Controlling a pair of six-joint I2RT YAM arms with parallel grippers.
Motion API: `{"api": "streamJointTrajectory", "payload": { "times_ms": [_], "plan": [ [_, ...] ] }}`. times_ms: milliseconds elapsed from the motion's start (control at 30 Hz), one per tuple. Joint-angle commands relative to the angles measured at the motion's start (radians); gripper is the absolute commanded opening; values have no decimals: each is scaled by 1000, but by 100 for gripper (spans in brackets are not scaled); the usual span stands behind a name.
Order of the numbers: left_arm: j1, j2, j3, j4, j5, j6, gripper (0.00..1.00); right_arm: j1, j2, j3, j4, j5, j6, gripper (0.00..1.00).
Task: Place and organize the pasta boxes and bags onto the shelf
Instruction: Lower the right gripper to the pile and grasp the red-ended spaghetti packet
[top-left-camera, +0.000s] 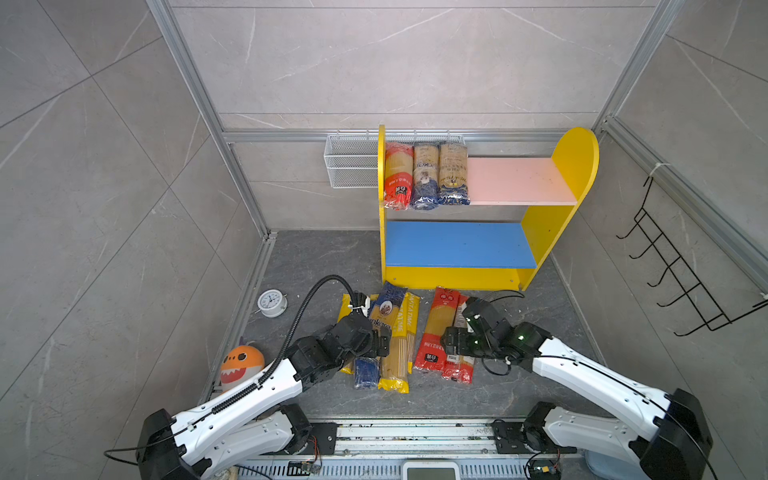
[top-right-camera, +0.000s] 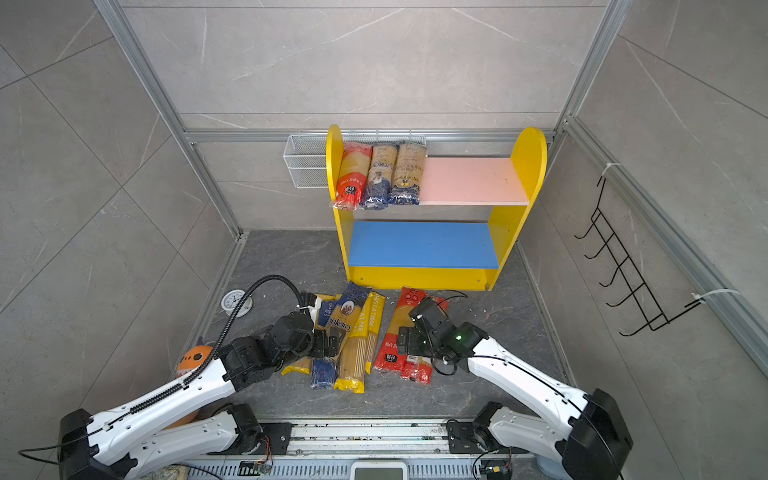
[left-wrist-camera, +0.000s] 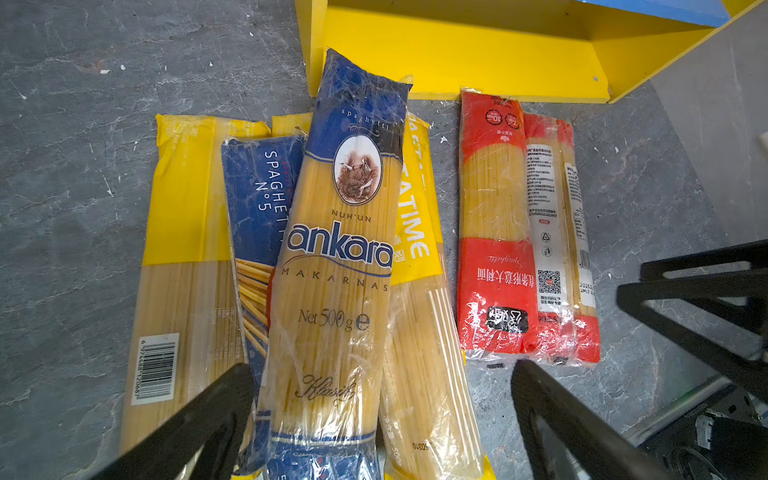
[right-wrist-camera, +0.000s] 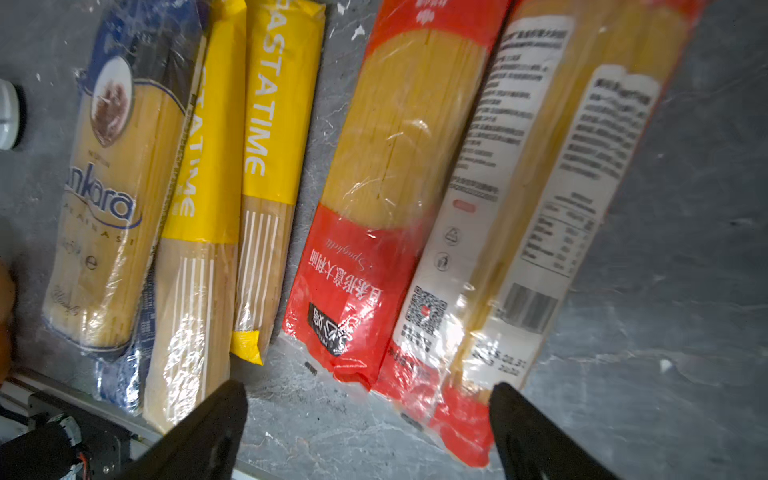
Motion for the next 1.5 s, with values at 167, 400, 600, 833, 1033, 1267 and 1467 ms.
{"api": "streamJointTrajectory", "payload": {
  "times_ms": [167, 400, 600, 833, 1033, 1267, 1467],
  "plan": [
    [-3, -1, 51, 40, 1, 69, 100, 49, 204, 44, 103, 25, 45, 95],
    [-2, -39, 63, 50, 3, 123, 100, 56, 327, 97, 117, 22, 40, 95],
    [-2, -56, 92, 40, -2, 160, 100, 56, 428, 148, 104, 31, 35, 95],
    [-3, -80, 121, 15, -8, 196, 100, 56, 542, 182, 91, 27, 57, 95],
    [-2, -111, 127, 4, -25, 235, 100, 56, 605, 204, 73, 31, 84, 95],
    [-2, -126, 130, -19, -48, 265, 100, 62, 706, 269, 1, 54, 101, 90],
    [-2, -176, 111, -41, -65, 269, 100, 64, 751, 260, -5, 33, 127, 41]
  ]
}}
